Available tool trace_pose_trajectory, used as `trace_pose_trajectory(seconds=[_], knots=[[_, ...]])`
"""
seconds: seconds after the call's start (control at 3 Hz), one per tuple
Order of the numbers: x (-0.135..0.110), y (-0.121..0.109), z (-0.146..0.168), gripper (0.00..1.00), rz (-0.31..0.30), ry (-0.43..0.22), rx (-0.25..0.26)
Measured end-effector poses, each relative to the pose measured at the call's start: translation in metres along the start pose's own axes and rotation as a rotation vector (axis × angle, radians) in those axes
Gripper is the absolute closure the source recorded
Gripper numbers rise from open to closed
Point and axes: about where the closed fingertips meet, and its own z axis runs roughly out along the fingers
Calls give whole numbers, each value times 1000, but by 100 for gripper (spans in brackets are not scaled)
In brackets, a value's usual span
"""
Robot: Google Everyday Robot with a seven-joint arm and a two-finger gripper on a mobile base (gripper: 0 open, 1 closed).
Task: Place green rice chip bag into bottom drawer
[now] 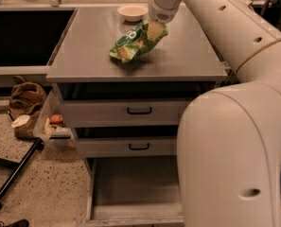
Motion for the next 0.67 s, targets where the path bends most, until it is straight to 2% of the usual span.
trace_pose_trajectory(seconds=[0.33,0.67], knots=[[2,14,-58,100,29,108,30],[6,38,-123,100,108,172,95]])
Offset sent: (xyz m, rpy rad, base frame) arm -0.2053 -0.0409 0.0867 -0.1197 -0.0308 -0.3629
